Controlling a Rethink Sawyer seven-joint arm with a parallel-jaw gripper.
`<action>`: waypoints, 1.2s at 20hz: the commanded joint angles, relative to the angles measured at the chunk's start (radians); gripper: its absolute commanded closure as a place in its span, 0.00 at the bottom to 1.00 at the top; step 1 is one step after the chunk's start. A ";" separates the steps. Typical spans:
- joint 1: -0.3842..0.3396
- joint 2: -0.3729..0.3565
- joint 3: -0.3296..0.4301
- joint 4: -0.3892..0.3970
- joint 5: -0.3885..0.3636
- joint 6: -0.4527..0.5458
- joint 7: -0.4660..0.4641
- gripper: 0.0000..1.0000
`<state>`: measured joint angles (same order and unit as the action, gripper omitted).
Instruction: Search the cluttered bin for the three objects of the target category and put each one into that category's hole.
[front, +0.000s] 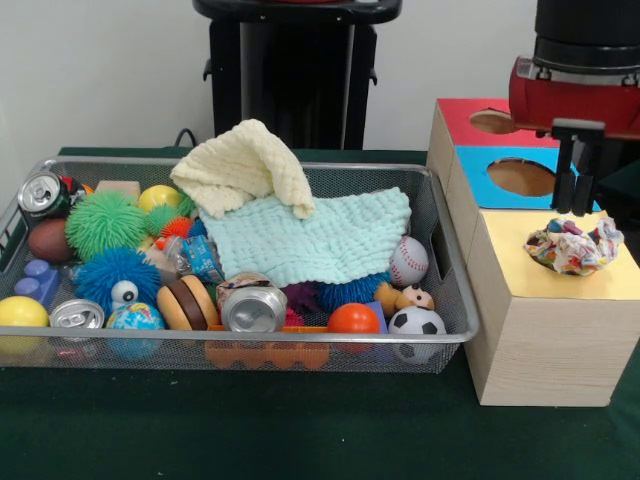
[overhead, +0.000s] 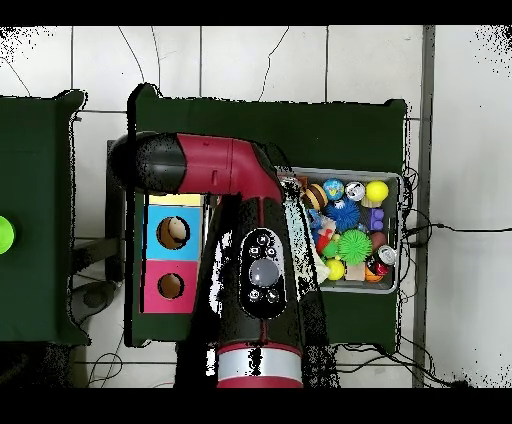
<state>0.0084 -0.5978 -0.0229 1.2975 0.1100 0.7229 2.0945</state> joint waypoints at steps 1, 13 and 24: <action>0.001 0.004 0.025 0.110 0.013 0.067 0.130 1.00; 0.011 0.028 0.014 0.111 0.010 0.058 0.151 1.00; 0.013 0.136 0.020 0.119 -0.037 0.018 0.095 1.00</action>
<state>0.0229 -0.5441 -0.0239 1.3121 0.1085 0.7229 2.0945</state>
